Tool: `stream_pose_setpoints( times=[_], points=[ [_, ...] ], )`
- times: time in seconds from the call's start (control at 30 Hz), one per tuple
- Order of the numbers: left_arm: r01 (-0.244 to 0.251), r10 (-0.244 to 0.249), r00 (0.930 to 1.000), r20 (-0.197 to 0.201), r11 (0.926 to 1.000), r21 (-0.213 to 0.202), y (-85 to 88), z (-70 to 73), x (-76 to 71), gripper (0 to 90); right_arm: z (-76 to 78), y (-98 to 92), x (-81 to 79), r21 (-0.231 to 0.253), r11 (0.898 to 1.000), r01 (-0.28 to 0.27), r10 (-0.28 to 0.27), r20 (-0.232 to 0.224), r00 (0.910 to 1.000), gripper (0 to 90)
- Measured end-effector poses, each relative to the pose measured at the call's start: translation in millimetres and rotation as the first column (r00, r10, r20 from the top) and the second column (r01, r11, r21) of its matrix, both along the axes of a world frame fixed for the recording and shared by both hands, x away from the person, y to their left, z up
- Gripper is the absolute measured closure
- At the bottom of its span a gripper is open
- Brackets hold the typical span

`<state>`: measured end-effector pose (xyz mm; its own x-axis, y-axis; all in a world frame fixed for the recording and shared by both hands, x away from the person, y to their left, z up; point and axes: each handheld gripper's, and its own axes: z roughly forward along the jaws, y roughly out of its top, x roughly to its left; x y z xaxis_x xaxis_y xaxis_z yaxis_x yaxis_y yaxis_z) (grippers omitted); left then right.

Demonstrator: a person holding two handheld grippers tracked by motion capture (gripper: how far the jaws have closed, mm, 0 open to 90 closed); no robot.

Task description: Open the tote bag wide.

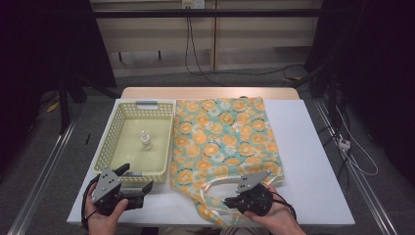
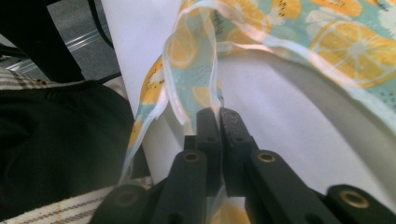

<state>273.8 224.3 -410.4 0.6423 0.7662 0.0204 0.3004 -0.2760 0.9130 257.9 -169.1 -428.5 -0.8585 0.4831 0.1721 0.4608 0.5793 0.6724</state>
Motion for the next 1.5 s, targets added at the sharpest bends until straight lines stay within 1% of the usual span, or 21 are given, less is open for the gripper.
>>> stream_pose_setpoints(
  times=[0.07,0.17,0.23,0.3,0.5,0.63,0.67,0.7,0.87,1.07,1.23,1.27,1.3,1.4,1.47,1.5],
  points=[
    [0.001,-0.001,1.0000,0.000,1.0000,0.000,0.0,0.0,0.0,6.9,2.1,-2.5,3.2,0.007,1.000,0.005,-0.005,0.015,0.9999,89.8],
    [0.002,-0.002,1.0000,0.002,1.0000,-0.002,0.2,0.1,0.3,7.0,8.0,-6.7,8.4,0.039,0.998,0.042,-0.043,0.040,0.9982,90.0],
    [0.004,-0.004,1.0000,0.002,1.0000,-0.003,0.3,0.1,0.4,7.0,12.3,-9.1,13.1,0.061,0.997,0.052,-0.056,0.055,0.9969,90.0],
    [0.005,-0.005,1.0000,0.001,1.0000,-0.002,0.5,0.0,0.3,7.0,16.4,-10.5,18.7,0.070,0.996,0.063,-0.067,0.067,0.9955,90.0],
    [0.003,-0.003,1.0000,0.000,1.0000,-0.001,1.1,-0.2,0.9,6.9,27.3,-13.7,42.2,0.103,0.991,0.088,-0.098,0.097,0.9905,90.0],
    [0.004,-0.004,1.0000,-0.002,1.0000,0.000,0.4,-0.7,1.3,7.0,30.2,-12.6,60.0,0.126,0.988,0.088,-0.102,0.108,0.9890,90.0],
    [0.006,-0.006,1.0000,-0.002,1.0000,0.007,0.7,-0.5,1.4,7.0,30.7,-11.3,63.9,0.130,0.987,0.093,-0.108,0.115,0.9874,90.0],
    [0.006,-0.006,1.0000,-0.001,1.0000,0.004,0.6,-0.6,1.5,7.0,31.1,-10.0,67.9,0.135,0.986,0.096,-0.113,0.119,0.9865,90.0],
    [0.005,-0.005,1.0000,-0.004,1.0000,0.000,1.3,-0.7,1.4,7.0,33.5,-5.1,85.0,0.133,0.985,0.108,-0.125,0.126,0.9841,90.0],
    [0.007,-0.007,1.0000,-0.004,1.0000,0.002,0.8,-1.1,1.8,7.0,30.6,-4.2,110.7,0.116,0.983,0.143,-0.158,0.129,0.9790,90.0],
    [0.010,-0.010,0.9999,-0.007,0.9999,0.002,0.8,-1.5,2.5,7.0,28.0,-3.2,134.8,0.123,0.978,0.168,-0.183,0.118,0.9761,90.0],
    [0.011,-0.011,0.9999,-0.008,0.9999,0.002,1.0,-1.5,2.6,7.0,26.5,-3.0,139.7,0.123,0.977,0.177,-0.192,0.120,0.9741,90.0],
    [0.010,-0.010,0.9999,-0.006,0.9999,0.000,1.1,-1.6,2.6,7.0,24.0,-2.6,144.4,0.133,0.973,0.187,-0.202,0.110,0.9733,90.0],
    [0.010,-0.010,0.9999,-0.006,0.9999,0.005,2.0,-1.6,2.9,7.0,14.9,-0.4,157.5,0.120,0.972,0.203,-0.215,0.095,0.9720,90.0],
    [0.008,-0.008,0.9999,-0.006,1.0000,0.005,2.2,-1.8,3.0,7.0,11.9,0.8,165.3,0.114,0.971,0.209,-0.220,0.089,0.9714,90.0],
    [0.009,-0.009,0.9999,-0.007,0.9999,0.005,2.2,-1.8,3.1,7.0,11.4,0.9,169.2,0.115,0.969,0.218,-0.228,0.085,0.9699,90.0]
  ],
)
